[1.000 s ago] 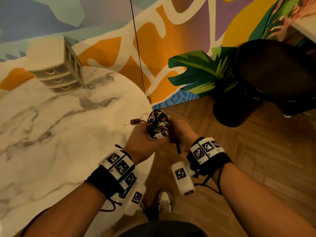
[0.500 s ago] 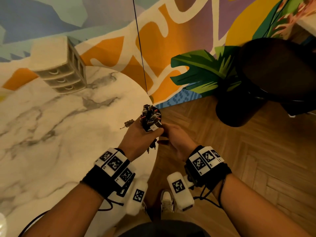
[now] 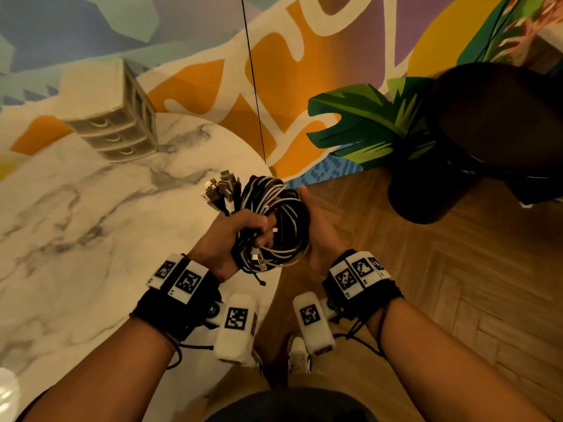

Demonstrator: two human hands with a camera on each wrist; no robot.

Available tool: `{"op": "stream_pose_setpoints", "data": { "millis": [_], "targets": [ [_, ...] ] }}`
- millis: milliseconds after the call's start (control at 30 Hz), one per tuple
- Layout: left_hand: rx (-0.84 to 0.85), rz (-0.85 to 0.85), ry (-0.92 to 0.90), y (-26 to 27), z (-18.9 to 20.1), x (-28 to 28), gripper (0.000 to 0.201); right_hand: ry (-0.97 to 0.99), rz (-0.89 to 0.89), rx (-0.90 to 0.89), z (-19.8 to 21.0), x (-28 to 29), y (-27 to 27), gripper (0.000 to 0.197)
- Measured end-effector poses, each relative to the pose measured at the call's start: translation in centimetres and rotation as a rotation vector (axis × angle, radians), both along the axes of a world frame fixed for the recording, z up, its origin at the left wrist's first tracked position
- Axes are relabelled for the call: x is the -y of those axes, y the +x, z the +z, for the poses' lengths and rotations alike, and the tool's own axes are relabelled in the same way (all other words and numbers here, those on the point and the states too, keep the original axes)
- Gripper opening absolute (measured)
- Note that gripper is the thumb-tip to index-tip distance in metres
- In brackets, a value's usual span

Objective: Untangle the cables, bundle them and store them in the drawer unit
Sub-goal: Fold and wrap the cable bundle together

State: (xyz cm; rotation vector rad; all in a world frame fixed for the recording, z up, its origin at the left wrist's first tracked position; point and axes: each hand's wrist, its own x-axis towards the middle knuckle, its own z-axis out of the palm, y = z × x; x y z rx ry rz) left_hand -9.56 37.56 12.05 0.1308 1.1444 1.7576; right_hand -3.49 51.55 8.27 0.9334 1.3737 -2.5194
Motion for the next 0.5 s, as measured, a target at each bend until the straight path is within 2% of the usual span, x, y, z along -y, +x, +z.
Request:
{"op": "stream_pose_setpoints", "data": {
  "millis": [67, 167, 333, 500],
  "targets": [
    [-0.009, 0.014, -0.042, -0.1, 0.1, 0.0, 0.02, -0.018, 0.02, -0.037, 0.2, 0.1, -0.1, 0.068],
    [-0.099, 0.101, -0.152, -0.6, -0.1, 0.1, 0.006, 0.013, -0.033, -0.089, 0.5, 0.6, -0.2, 0.065],
    [-0.299, 0.292, -0.28, -0.6, -0.9, 0.4, 0.032, 0.066, -0.117, -0.137, 0.1, 0.9, -0.4, 0.051],
    [-0.328, 0.459, -0.373, 0.2, -2.1, 0.9, 0.038, 0.141, -0.115, -0.179, -0.2, 1.5, -1.2, 0.026]
  ]
}}
